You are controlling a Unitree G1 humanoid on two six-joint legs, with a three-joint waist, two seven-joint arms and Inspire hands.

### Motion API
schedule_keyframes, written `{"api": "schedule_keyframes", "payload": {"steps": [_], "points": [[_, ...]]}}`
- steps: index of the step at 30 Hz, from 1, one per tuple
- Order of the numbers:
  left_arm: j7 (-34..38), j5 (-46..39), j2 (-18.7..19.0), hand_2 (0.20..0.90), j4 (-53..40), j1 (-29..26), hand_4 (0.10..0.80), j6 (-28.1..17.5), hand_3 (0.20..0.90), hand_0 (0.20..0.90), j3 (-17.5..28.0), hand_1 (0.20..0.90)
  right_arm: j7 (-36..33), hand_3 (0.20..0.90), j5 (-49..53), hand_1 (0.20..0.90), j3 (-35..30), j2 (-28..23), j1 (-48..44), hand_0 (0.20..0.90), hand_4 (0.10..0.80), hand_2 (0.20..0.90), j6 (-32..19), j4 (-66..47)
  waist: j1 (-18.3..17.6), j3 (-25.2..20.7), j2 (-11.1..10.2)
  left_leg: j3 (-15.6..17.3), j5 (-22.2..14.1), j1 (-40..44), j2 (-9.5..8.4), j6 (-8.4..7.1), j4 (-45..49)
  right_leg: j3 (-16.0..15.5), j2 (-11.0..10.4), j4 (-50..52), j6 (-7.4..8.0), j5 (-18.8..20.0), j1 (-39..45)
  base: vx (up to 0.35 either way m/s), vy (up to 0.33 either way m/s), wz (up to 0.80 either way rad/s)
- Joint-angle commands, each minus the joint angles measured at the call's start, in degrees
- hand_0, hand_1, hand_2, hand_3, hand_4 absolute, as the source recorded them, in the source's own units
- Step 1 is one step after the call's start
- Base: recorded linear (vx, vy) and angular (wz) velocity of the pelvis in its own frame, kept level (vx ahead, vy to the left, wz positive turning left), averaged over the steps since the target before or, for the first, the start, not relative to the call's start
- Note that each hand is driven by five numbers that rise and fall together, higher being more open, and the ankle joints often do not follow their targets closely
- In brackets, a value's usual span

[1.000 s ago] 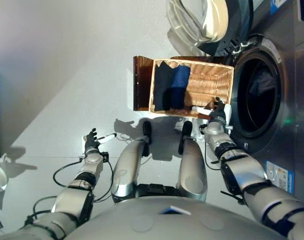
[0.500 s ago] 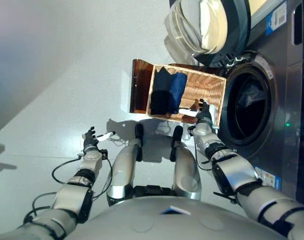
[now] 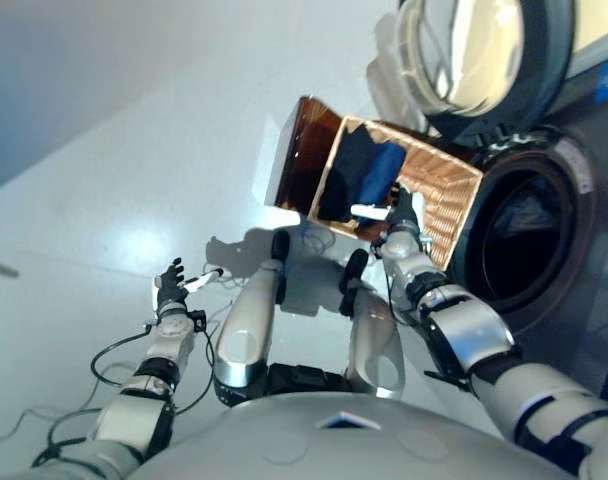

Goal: Pick up the clothes and place them into the washing machine

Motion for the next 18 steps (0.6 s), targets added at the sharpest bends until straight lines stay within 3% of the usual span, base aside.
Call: {"api": "schedule_keyframes", "payload": {"steps": [1,6,18], "points": [[-0.1,-0.1,4.4,0.900,-5.1,2.8,0.800,-1.7,0.900,0.900,-0.9,0.900,-1.6,0.900,-1.0,0.900,-0.9,-2.2,-1.2,0.900,0.800,0.900,-1.9,-2.6,1.3,0.1,0.9,-0.6,-1.6,-4.8,-1.30,-2.07,6.0,1.2,-1.6,5.2,0.84,-2.3,-0.2,-0.013,-0.012,0.11],[-0.2,-0.1,4.1,0.900,-5.4,2.4,0.800,-1.3,0.900,0.900,-1.6,0.900,-1.6,0.900,-0.9,0.900,-0.4,-2.3,-2.0,0.900,0.800,0.900,-1.7,-2.5,1.5,0.5,0.7,-0.7,-2.4,-6.1,-1.09,-2.01,7.9,1.0,-1.5,7.6,0.40,-4.2,-1.6,-0.002,-0.002,0.08],[1.3,0.2,3.5,0.900,-0.7,-1.0,0.800,-0.5,0.900,0.900,-1.1,0.900,-2.7,0.900,-5.0,0.900,0.9,-2.8,-2.7,0.900,0.800,0.900,0.3,-0.8,0.6,0.7,0.6,-0.1,-2.8,-7.3,-1.27,-1.93,8.6,1.6,-1.8,9.4,-0.18,-4.7,-3.4,0.000,0.000,0.00]]}}
